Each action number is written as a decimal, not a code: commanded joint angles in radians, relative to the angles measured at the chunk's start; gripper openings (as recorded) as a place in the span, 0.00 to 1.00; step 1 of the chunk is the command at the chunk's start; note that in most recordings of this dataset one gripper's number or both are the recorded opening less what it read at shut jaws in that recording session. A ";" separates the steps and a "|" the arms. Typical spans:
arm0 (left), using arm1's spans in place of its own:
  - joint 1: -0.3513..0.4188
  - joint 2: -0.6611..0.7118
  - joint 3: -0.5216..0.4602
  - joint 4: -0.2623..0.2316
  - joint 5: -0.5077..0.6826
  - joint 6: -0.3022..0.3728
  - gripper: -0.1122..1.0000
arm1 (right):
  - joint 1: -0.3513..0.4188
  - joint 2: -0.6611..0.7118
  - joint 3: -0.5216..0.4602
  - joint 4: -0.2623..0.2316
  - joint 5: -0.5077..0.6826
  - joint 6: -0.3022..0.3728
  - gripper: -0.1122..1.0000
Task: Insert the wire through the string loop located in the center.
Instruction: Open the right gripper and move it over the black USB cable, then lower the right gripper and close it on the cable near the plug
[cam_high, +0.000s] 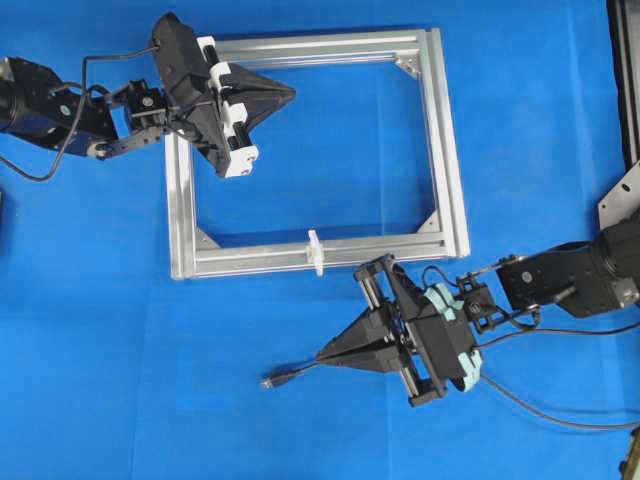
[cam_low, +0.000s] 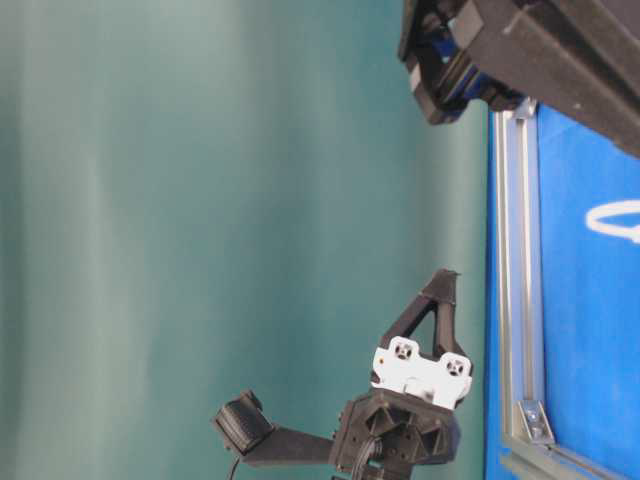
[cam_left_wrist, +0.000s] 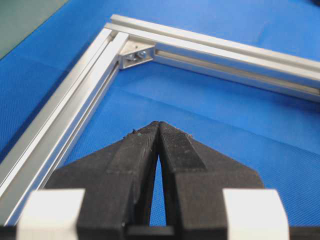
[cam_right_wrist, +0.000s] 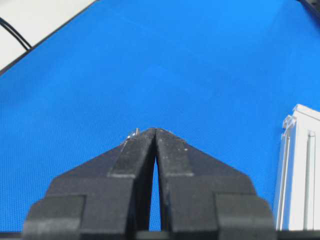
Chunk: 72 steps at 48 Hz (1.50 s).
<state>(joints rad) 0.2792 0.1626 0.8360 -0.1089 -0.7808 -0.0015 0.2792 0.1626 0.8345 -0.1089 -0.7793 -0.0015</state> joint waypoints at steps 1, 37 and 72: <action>-0.005 -0.060 -0.012 0.014 0.018 -0.005 0.10 | -0.009 -0.052 -0.018 0.002 -0.006 -0.006 0.10; -0.009 -0.063 -0.009 0.017 0.037 -0.005 0.10 | -0.012 -0.069 -0.026 0.008 0.054 0.058 0.63; -0.009 -0.063 -0.005 0.017 0.035 -0.005 0.10 | 0.003 0.123 -0.114 0.017 0.143 0.146 0.87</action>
<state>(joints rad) 0.2715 0.1289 0.8376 -0.0936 -0.7394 -0.0061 0.2792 0.2838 0.7455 -0.0951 -0.6335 0.1381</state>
